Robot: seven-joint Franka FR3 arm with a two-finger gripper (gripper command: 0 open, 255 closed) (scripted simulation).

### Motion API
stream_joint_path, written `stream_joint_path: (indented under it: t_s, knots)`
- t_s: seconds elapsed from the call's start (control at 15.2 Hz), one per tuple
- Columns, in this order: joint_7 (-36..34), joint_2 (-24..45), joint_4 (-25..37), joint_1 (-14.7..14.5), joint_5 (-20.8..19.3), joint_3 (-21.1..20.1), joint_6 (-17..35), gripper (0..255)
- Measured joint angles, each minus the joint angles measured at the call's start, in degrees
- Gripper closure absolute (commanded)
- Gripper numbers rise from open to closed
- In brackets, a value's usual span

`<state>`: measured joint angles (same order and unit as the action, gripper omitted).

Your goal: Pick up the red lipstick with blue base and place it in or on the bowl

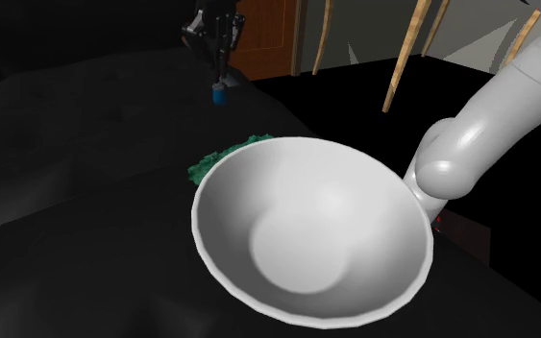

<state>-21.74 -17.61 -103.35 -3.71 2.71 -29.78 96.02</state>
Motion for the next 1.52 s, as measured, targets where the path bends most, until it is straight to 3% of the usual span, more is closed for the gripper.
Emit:
stream_joint_path:
  t_s: [0.79, 1.52]
  knots:
    - [-0.7, 4.0, 13.1, 0.6, -1.9, -0.8, -9.6, 255]
    - [-2.8, 11.3, 29.6, 0.4, -5.8, -3.5, -19.9, 255]
